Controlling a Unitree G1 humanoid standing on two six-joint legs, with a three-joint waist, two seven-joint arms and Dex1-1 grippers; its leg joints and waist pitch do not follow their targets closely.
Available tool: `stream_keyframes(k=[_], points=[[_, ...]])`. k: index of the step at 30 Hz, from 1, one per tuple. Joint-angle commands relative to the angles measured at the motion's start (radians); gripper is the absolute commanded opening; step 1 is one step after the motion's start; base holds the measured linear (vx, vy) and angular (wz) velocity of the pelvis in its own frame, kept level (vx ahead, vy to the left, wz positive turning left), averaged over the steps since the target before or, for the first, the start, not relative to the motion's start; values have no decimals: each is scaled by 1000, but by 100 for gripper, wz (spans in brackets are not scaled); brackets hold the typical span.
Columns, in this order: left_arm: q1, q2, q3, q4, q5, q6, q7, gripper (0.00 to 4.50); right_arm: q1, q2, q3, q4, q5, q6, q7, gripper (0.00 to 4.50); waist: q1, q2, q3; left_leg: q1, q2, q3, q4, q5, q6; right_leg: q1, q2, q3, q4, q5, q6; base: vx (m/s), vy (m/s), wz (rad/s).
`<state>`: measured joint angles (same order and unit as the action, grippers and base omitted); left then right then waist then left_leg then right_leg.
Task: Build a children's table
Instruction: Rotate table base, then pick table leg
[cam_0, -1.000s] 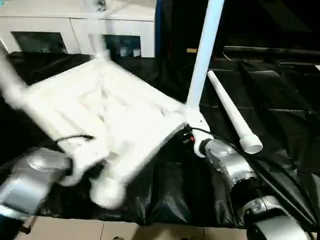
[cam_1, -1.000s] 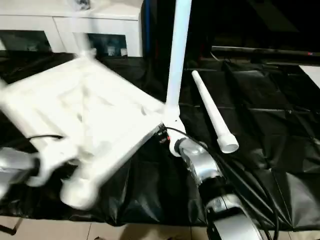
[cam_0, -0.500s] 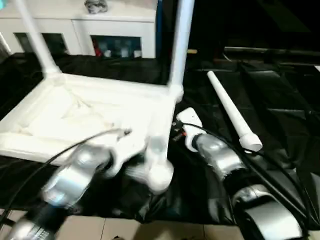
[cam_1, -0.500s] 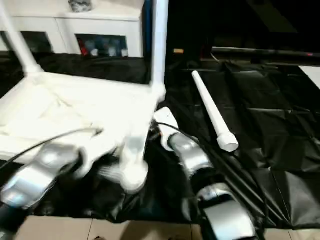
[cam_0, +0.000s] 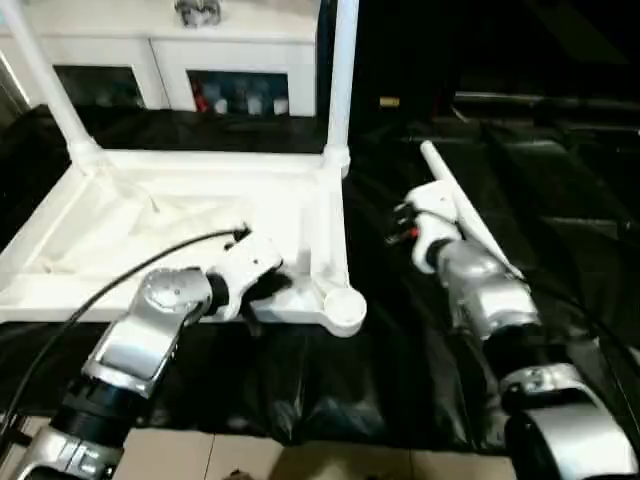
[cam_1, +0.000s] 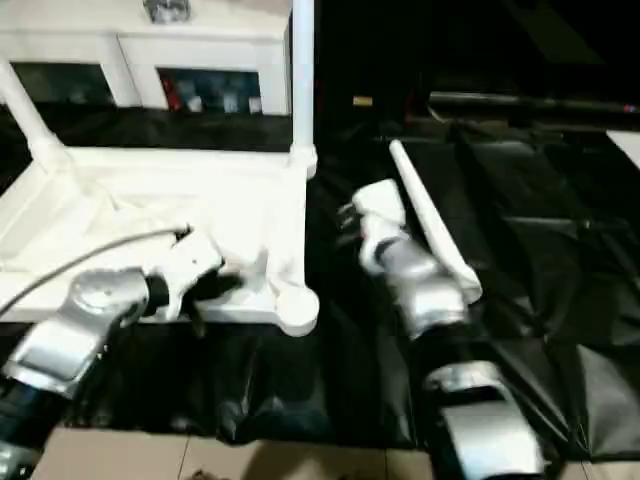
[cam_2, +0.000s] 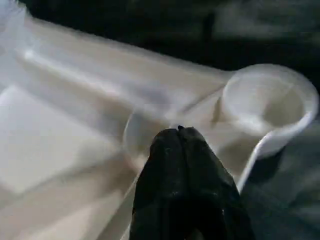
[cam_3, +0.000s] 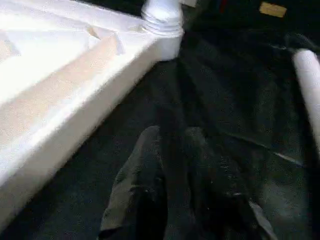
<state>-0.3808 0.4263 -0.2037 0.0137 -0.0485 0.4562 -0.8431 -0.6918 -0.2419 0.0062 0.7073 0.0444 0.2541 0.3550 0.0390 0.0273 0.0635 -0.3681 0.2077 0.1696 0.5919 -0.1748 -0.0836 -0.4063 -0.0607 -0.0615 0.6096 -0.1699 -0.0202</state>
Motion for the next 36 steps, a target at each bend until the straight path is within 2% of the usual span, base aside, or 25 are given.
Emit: stream_keyframes(k=[1, 2, 3, 4, 5, 6, 7, 9, 11, 12, 14, 15, 16, 18, 20, 22, 24, 25, 26, 27, 28, 29, 32, 34, 36], points=[[11, -12, 27, -47, -36, 36, -5, 45, -78, -62, -34, 69, -23, 23, -32, 115, -1, 5, -76, 10, 7, 2, -58, -232, -7, 54, -56, 39, -65, -202, -238, 0, 0, 0], [15, -18, 28, -58, -39, 45, -3, 59, -106, -85, -37, 110, -31, 30, -37, 125, 2, 3, -73, 13, 5, 6, -56, -244, -5, 50, -55, 38, -73, -239, -227, 0, 0, 0], [19, -20, 27, -66, -40, 49, 0, 75, -122, -98, -38, 132, -34, 36, -33, 139, -2, 0, -73, 10, 4, 4, -55, -246, -4, 52, -55, 38, -71, -252, -224, 0, 0, 0], [21, -21, 27, -69, -41, 49, 2, 85, -128, -104, -40, 141, -33, 38, -27, 149, 0, 0, -70, 9, 4, 5, -55, -247, 6, 51, -56, 38, -77, -289, -201, 0, 0, 0], [25, -20, 26, -76, -44, 49, 4, 85, -135, -112, -42, 146, -32, 45, -24, 149, -1, -5, -70, 6, 3, 5, -55, -242, 10, 52, -56, 37, -78, -295, -194, 0, 0, 0], [27, -20, 26, -79, -45, 49, 5, 88, -138, -116, -43, 149, -32, 50, -22, 154, -2, -4, -70, 4, 4, 3, -56, -239, 10, 55, -56, 37, -76, -298, -189, 0, 0, 0], [32, -23, 28, -87, -48, 41, 14, 107, -158, -127, -52, 176, -28, 54, -27, 170, -5, -10, -72, 0, 3, 3, -55, -225, 15, 55, -56, 35, -78, -296, -182, 0, 0, 0], [40, -28, 31, -101, -54, 31, 27, 128, -182, -138, -66, 211, -21, 55, -40, 191, -3, -10, -75, 6, 5, 4, -52, -218, 20, 52, -59, 36, -75, -291, -196, 0, 0, 0], [54, -36, 34, -136, -68, 15, 31, 131, -232, -152, -93, 291, 2, 59, -58, 206, -2, -9, -76, 4, 6, 5, -52, -203, 23, 52, -56, 35, -73, -262, -211, 0, 0, 0], [54, -36, 34, -136, -68, 15, 31, 131, -232, -152, -93, 291, 2, 59, -58, 206, -2, -9, -77, 4, 6, 5, -50, -199, 24, 50, -56, 36, -70, -251, -216, 0, 0, 0], [84, -29, 45, -221, -95, 46, 23, 166, -281, -171, -80, 373, -21, 61, -70, 234, 2, -8, -75, 4, 8, 6, -51, -204, 26, 49, -54, 33, -68, -238, -220, 0, 0, 0], [84, -29, 45, -221, -95, 46, 23, 175, -281, -171, -80, 373, -21, 61, -70, 246, 1, -8, -77, 5, 10, 4, -50, -205, 24, 50, -56, 33, -63, -229, -228, 0, 0, 0], [87, -26, 49, -242, -105, 59, 18, 182, -295, -176, -79, 392, -25, 58, -68, 253, 2, -12, -73, 1, 8, 6, -50, -208, 27, 50, -54, 33, -66, -229, -225, 0, 0, 0], [91, -23, 51, -257, -111, 68, 15, 202, -304, -179, -81, 402, -27, 56, -66, 273, 3, -10, -73, 1, 7, 7, -50, -211, 30, 50, -54, 33, -65, -235, -222, 0, 0, 0], [102, -10, 62, -317, -143, 102, -2, 202, -331, -188, -96, 438, -22, 74, -65, 273, 5, -15, -71, 1, 8, 7, -50, -209, 29, 49, -56, 34, -65, -243, -221, 0, 0, 0], [114, 2, 69, -364, -168, 132, -8, 234, -352, -195, -100, 473, -20, 98, -67, 304, 6, -13, -73, 0, 8, 7, -48, -200, 28, 49, -55, 34, -61, -231, -224, 0, 0, 0], [124, 15, 69, -393, -183, 154, -11, 247, -365, -201, -89, 508, -33, 105, -62, 318, 6, -14, -66, -1, 6, 8, -49, -212, 26, 45, -52, 34, -63, -244, -222, 0, 0, 0], [131, 21, 70, -409, -188, 163, -12, 256, -370, -204, -80, 523, -42, 120, -60, 325, 4, -17, -53, -5, 4, 8, -52, -227, 28, 42, -51, 34, -67, -270, -214, 0, 0, 0], [140, 29, 72, -427, -193, 174, -11, 266, -375, -206, -71, 537, -51, 135, -57, 334, 3, -18, -54, -4, 6, 8, -51, -228, 26, 41, -52, 35, -66, -274, -211, 0, 0, 0], [149, 40, 72, -444, -194, 188, -13, 266, -381, -210, -65, 549, -59, 150, -65, 334, 3, -18, -49, -5, 5, 8, -52, -227, 27, 38, -51, 35, -67, -278, -209, 0, 0, 0], [157, 47, 74, -457, -197, 195, -14, 285, -383, -211, -66, 553, -60, 161, -70, 355, 3, -18, -50, -5, 5, 8, -52, -222, 28, 39, -50, 35, -67, -276, -203, 0, 0, 0], [161, 50, 75, -464, -198, 199, -14, 285, -384, -212, -66, 555, -60, 167, -73, 355, 3, -18, -44, -4, 6, 8, -53, -223, 29, 33, -49, 35, -69, -276, -200, 0, 0, 0], [186, 77, 81, -504, -211, 228, -17, 321, -391, -216, -68, 572, -55, 217, -49, 361, -1, -22, -35, -9, 7, 5, -56, -230, 27, 35, -49, 34, -64, -270, -203, 0, 0, 0], [197, 97, 87, -530, -225, 259, -18, 327, -393, -218, -68, 594, -49, 267, 2, 361, -2, -22, -29, -9, 8, 7, -55, -221, 30, 33, -48, 35, -63, -251, -214, 0, 0, 0], [197, 97, 87, -530, -225, 259, -18, 327, -393, -218, -68, 594, -49, 267, 2, 361, -1, -22, -25, -8, 9, 7, -57, -219, 32, 31, -48, 35, -65, -246, -221, 0, 0, 0]])
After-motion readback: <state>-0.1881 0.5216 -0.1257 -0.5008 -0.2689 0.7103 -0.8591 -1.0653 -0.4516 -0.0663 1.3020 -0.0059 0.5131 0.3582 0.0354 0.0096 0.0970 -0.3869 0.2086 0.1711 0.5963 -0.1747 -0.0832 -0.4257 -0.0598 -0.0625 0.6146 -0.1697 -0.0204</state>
